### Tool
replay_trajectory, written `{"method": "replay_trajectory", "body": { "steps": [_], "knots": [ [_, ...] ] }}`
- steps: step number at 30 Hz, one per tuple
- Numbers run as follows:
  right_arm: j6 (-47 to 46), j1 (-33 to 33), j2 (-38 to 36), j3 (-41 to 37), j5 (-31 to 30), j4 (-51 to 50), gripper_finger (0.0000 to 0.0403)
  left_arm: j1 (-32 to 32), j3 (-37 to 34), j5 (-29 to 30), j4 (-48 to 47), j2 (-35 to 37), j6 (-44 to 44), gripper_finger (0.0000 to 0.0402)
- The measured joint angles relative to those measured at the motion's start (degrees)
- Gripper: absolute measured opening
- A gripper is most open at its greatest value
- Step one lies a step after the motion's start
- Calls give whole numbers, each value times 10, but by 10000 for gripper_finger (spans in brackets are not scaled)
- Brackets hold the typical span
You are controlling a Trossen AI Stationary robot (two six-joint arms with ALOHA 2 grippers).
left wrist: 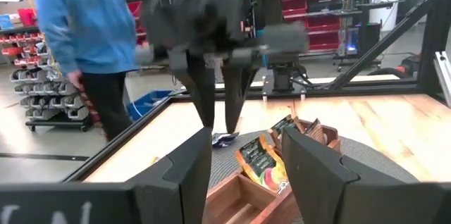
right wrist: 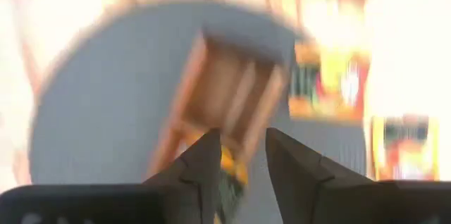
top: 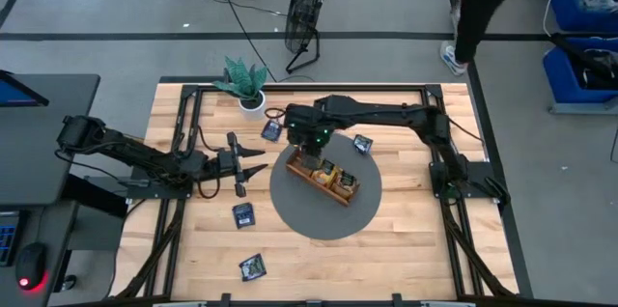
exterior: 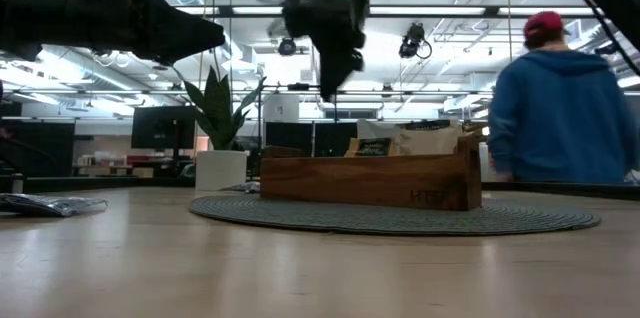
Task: Pick & Place Tea
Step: Put the orange tea bag into the middle section of the wooden organizer
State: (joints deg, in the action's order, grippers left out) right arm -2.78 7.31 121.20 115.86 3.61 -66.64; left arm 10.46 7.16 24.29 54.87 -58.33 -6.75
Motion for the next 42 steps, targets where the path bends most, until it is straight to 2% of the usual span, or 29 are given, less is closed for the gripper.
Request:
{"method": "replay_trajectory", "body": {
  "steps": [4,8,13,17,21,24,31,38,42],
  "knots": [
    [22,-24,-56,-85,-12,145,123,0,0,0,-6,0,7,177],
    [35,-43,-128,-216,-58,298,123,0,0,0,-11,0,20,177],
    [28,-61,-219,-369,-66,489,123,0,0,0,-12,0,32,177],
    [28,-75,-275,-477,-92,600,123,0,0,0,-12,0,32,177],
    [27,-77,-318,-563,-93,703,123,0,0,0,-8,0,32,177],
    [28,-77,-345,-612,-97,739,123,0,0,0,-8,0,32,177],
    [26,-61,-401,-679,-152,743,123,0,0,0,-8,0,31,177],
    [43,3,-426,-720,-152,751,123,0,0,0,-7,0,46,177],
    [47,55,-426,-722,-118,753,123,-2,0,0,-2,0,46,177]
  ]
}}
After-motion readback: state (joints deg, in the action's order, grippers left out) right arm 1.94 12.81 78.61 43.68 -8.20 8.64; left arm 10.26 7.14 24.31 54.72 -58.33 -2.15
